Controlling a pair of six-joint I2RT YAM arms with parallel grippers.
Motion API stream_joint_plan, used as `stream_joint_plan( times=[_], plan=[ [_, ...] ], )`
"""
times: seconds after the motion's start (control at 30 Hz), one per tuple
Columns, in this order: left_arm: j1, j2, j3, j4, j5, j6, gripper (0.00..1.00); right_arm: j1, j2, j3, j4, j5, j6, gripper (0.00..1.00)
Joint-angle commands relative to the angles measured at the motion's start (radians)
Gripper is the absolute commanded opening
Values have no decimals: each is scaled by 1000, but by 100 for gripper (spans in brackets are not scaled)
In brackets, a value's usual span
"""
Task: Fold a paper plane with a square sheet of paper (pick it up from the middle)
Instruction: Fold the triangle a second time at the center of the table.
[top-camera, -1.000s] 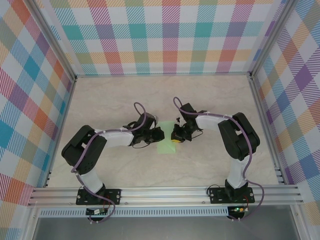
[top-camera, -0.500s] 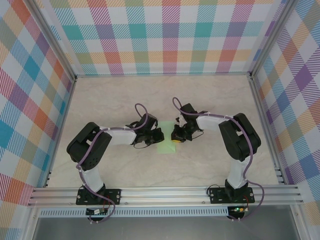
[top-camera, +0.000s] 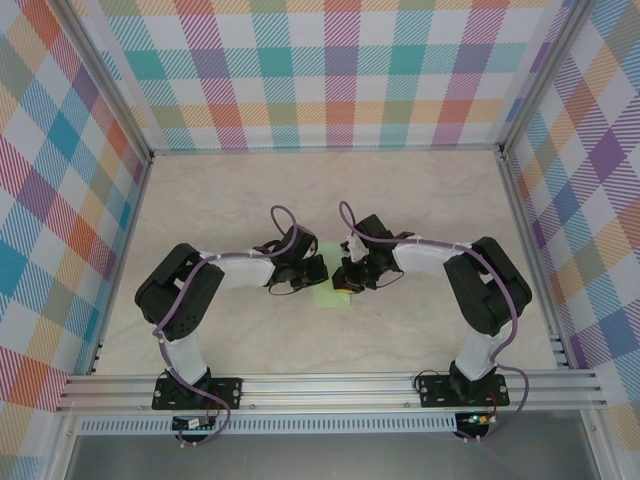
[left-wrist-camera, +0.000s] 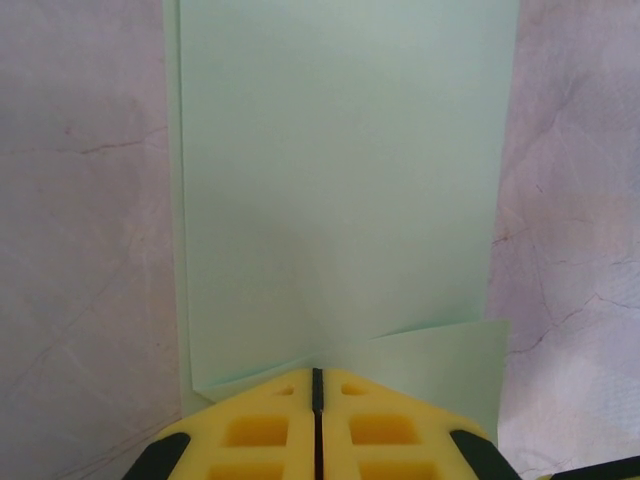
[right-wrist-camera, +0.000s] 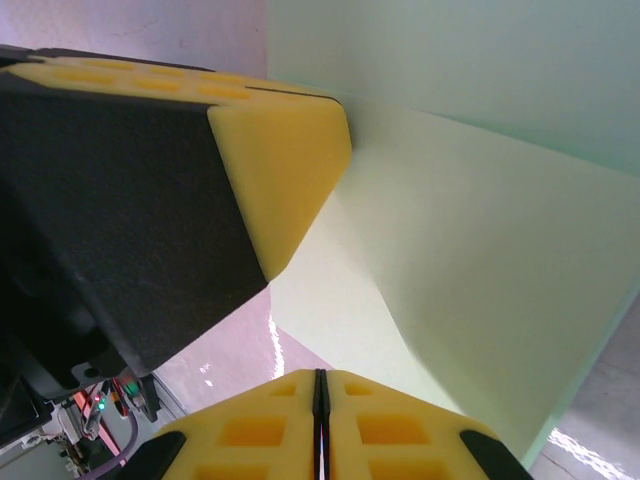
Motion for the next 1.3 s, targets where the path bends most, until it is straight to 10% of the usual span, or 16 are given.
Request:
stream_joint_plan(
  times=[0.0, 1.27],
  plan=[
    [-13, 40, 3, -79, -45, -19, 7, 8, 13, -12, -20, 17, 4, 10],
    [-13, 60, 4, -111, -76, -30, 7, -15, 6, -158, -174, 112, -134, 10]
  ],
)
